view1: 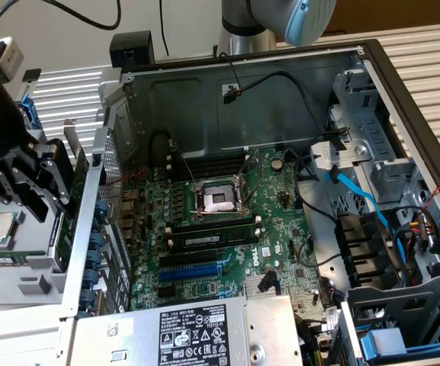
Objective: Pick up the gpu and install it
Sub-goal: 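Pick up the gpu and move the gpu toward the slot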
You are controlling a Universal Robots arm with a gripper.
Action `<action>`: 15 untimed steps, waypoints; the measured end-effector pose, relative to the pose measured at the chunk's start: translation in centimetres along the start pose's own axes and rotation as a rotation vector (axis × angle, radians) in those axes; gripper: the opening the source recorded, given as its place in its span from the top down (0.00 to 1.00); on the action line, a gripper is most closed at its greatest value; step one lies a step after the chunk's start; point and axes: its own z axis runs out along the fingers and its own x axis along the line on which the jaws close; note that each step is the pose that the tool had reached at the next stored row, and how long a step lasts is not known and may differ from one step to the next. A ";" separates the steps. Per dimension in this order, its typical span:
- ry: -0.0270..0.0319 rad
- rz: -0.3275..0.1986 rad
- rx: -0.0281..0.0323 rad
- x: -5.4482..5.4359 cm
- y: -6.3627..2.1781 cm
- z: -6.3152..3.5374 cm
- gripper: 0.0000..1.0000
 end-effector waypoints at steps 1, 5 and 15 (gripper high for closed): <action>0.0004 0.000 -0.0019 0.0 0.00 0.18 0.43; 0.0022 0.002 -0.0109 0.2 0.31 0.72 0.43; 0.0016 0.010 -0.0116 0.5 0.43 1.70 0.43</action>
